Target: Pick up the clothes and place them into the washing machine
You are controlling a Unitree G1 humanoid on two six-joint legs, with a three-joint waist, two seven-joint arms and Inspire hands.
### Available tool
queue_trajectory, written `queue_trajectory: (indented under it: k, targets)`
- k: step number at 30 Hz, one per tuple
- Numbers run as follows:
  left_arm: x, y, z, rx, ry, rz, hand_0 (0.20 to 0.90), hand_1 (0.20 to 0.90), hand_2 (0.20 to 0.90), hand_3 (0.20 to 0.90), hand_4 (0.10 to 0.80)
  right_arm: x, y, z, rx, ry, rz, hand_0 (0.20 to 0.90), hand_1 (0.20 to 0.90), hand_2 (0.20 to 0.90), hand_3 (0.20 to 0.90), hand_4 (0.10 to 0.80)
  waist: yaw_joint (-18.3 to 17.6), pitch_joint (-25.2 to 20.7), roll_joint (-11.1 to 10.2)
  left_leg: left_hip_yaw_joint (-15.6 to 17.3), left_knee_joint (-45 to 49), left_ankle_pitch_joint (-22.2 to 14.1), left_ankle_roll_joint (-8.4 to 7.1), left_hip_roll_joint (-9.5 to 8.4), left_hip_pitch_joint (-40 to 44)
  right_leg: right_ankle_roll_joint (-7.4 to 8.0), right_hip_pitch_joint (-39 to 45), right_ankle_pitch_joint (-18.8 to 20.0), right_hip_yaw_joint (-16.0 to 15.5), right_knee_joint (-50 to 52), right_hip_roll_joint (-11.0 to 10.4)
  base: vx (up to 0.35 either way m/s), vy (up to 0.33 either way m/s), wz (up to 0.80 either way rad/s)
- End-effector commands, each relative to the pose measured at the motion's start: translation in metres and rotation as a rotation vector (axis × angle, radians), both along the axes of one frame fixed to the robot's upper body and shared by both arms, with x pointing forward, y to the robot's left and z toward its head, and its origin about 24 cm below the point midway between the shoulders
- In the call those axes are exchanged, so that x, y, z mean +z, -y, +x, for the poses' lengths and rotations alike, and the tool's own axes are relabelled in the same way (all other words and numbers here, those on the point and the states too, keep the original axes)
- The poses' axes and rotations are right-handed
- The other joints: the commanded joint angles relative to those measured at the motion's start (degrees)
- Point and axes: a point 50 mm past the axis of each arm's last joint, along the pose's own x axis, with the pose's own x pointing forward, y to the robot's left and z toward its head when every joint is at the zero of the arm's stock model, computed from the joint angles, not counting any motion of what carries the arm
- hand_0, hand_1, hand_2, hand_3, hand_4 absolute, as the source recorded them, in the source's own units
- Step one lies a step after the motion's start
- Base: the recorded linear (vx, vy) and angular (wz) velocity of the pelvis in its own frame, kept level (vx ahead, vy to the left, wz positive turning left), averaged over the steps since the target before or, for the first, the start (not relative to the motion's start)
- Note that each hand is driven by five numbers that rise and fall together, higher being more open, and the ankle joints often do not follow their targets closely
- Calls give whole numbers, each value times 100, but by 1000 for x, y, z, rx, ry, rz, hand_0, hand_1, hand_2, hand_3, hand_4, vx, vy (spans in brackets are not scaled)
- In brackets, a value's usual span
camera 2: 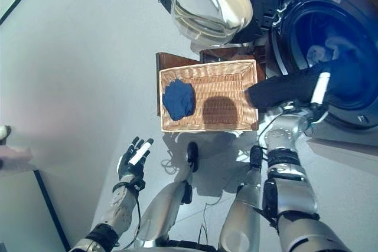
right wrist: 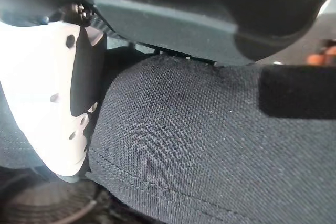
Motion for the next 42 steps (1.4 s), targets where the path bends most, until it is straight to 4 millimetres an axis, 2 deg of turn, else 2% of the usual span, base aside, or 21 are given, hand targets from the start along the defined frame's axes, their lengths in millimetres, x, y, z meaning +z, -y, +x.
queue_trajectory:
  k: [1, 2, 10, 15, 16, 27, 32, 34, 37, 42]
  targets:
    - [2, -3, -3, 15, 47, -3, 900, 900, 900, 900, 800, 71, 31, -3, -90, 191, -121, 200, 200, 200, 200, 300, -39, -327, 221, 91, -47, -208, -623, 201, -236, -99, -72, -1123, 282, 862, -162, 16, -15, -11]
    - [2, -3, -4, 9, 48, -7, 900, 900, 900, 900, 800, 80, 35, -3, -94, 201, -130, 200, 200, 200, 200, 300, -41, -328, 249, 105, -47, -212, -624, 204, -233, -99, -91, -1126, 308, 867, -160, 21, -15, -12]
    - [7, 2, -3, -22, 78, -24, 900, 900, 900, 900, 800, 111, 47, -5, -113, 242, -162, 200, 200, 200, 200, 300, -20, -288, 418, 179, -47, -201, -633, 201, -283, -104, -263, -1156, 370, 982, -152, 6, -7, -4]
    - [10, 6, -2, -49, 99, -25, 900, 900, 900, 900, 800, 146, 52, -6, -124, 279, -212, 200, 200, 200, 200, 300, 1, -230, 533, 236, -47, -196, -647, 204, -393, -111, -474, -1163, 440, 1063, -131, 7, -18, -6]
    - [10, 6, -2, -49, 100, -25, 900, 900, 900, 900, 800, 146, 52, -6, -123, 279, -213, 200, 200, 200, 200, 300, 2, -229, 536, 239, -47, -196, -647, 205, -397, -111, -483, -1164, 444, 1068, -130, 6, -20, -8]
    - [22, 12, 5, -102, 162, -26, 900, 900, 900, 900, 800, 190, 51, 0, -64, 137, -393, 200, 200, 200, 200, 300, 115, -113, 632, 351, -47, -148, -665, 249, -636, -130, -975, -1181, 564, 1298, -66, 1, -15, -4]
    - [28, 14, 8, -123, 196, -18, 900, 900, 900, 900, 800, 211, 54, -4, -74, 110, -451, 200, 200, 200, 200, 300, 172, -70, 660, 363, -47, -122, -665, 254, -745, -132, -1167, -1178, 632, 1376, -57, 3, -8, -7]
    - [32, 15, 10, -135, 215, -14, 900, 900, 900, 900, 800, 227, 54, -8, -81, 93, -502, 200, 200, 200, 200, 300, 215, -55, 692, 377, -47, -102, -663, 263, -831, -137, -1322, -1195, 685, 1452, -49, -3, -8, -12]
    - [33, 16, 11, -145, 221, -11, 900, 900, 900, 900, 800, 241, 55, -12, -90, 76, -545, 200, 200, 200, 200, 300, 255, -65, 718, 397, -47, -84, -665, 257, -878, -138, -1435, -1207, 714, 1544, -37, -1, 1, -5]
    - [33, 16, 10, -147, 221, -7, 900, 900, 900, 900, 800, 258, 55, -19, -117, 113, -548, 200, 200, 200, 200, 300, 293, -120, 776, 405, -47, -75, -669, 240, -905, -146, -1513, -1241, 762, 1614, -34, 5, 0, 3]
